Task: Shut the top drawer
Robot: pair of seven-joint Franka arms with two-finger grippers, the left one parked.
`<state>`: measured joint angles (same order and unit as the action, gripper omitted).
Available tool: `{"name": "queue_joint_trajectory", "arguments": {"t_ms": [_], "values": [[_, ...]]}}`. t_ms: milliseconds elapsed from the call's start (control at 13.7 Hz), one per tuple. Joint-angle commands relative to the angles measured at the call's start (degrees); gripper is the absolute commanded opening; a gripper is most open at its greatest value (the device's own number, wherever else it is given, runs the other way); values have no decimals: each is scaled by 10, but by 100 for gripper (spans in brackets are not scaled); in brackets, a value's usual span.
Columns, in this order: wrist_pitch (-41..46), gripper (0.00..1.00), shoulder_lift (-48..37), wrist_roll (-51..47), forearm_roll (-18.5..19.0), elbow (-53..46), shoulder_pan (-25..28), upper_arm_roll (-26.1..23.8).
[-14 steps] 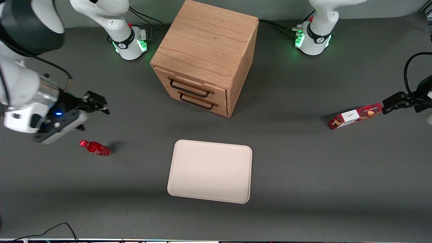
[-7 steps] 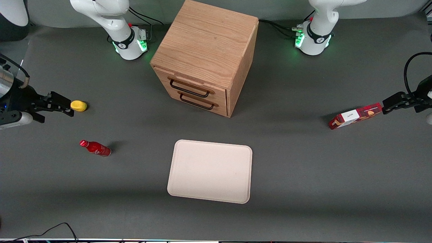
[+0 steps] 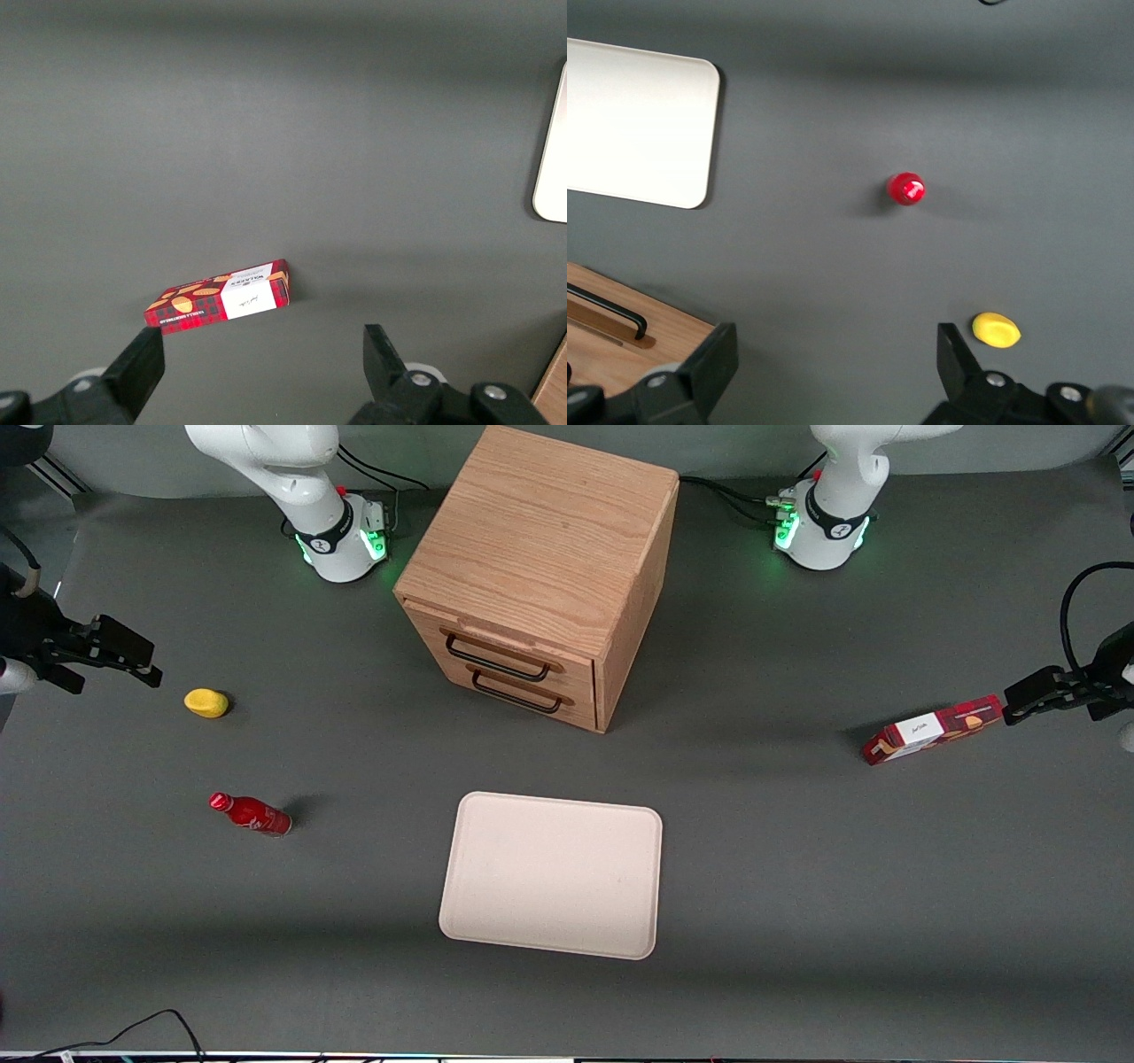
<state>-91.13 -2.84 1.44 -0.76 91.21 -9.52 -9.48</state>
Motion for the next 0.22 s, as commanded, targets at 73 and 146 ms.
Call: {"name": "queue_joint_trajectory", "arguments": {"t_ms": [73, 146], "values": [[-12, 100, -16, -40, 29, 23, -2, -4], [-12, 100, -16, -53, 28, 23, -2, -6]]}}
